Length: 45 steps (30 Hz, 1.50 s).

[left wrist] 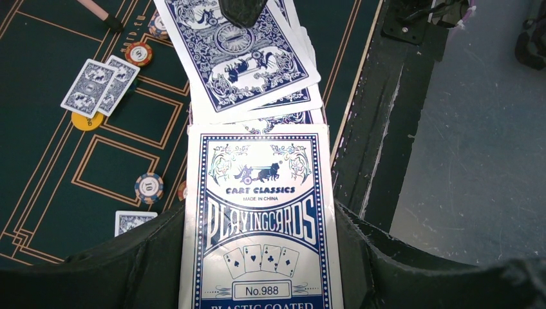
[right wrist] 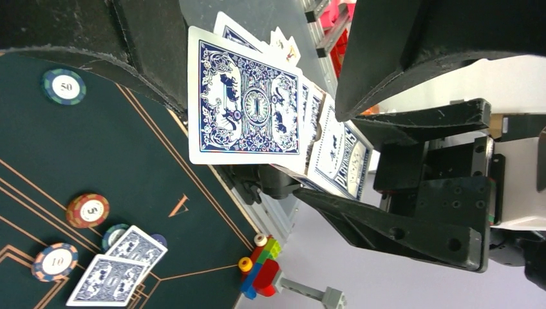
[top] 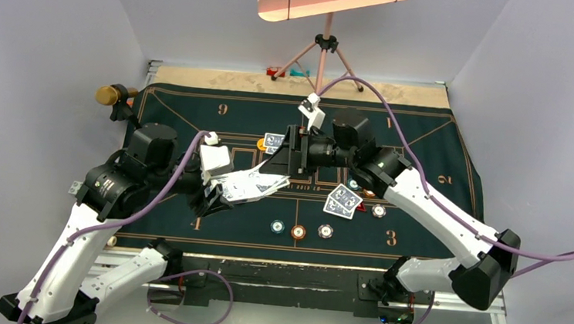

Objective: Distribute texas hold em gaming equipment

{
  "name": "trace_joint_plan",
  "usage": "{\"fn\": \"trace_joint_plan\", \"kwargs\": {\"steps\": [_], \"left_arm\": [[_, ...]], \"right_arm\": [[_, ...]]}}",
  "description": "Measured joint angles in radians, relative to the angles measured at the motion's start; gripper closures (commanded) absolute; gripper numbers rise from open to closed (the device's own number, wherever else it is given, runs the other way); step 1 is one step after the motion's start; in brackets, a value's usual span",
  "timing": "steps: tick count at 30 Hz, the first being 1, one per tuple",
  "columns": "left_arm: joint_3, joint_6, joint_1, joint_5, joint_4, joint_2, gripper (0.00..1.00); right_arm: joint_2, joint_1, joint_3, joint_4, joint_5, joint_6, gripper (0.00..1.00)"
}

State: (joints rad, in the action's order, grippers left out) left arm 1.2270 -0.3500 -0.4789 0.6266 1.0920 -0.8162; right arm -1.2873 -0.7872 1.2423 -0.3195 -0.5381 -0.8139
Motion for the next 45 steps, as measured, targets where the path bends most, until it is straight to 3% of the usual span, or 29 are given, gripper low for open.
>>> {"fn": "trace_joint_plan", "kwargs": {"steps": [15, 23, 31, 39, 44, 45], "left_arm": [[0.000, 0.004, 0.000, -0.002, -0.012, 0.000, 1.00], [0.000, 0.018, 0.000, -0.003, -0.015, 0.000, 1.00], [0.000, 0.023, 0.000, -0.020, -0.019, 0.002, 1.00], [-0.002, 0.035, 0.000, -0.056, -0.017, 0.003, 1.00], [-0.012, 0.037, 0.000, -0.059, -0.030, 0.012, 0.91], [-0.014, 0.037, 0.000, -0.059, -0.031, 0.013, 0.84]], "right_arm": [[-0.051, -0.065, -0.059, 0.145, -0.031, -0.113, 0.21], [-0.058, -0.098, -0.060, 0.193, -0.029, -0.149, 0.28], [-0.092, -0.111, -0.069, 0.251, -0.029, -0.194, 0.53], [-0.091, -0.108, -0.090, 0.340, -0.034, -0.261, 0.99], [-0.087, -0.107, -0.090, 0.347, -0.033, -0.277, 1.00], [-0.088, -0.107, -0.090, 0.346, -0.033, -0.277, 1.00]]}}
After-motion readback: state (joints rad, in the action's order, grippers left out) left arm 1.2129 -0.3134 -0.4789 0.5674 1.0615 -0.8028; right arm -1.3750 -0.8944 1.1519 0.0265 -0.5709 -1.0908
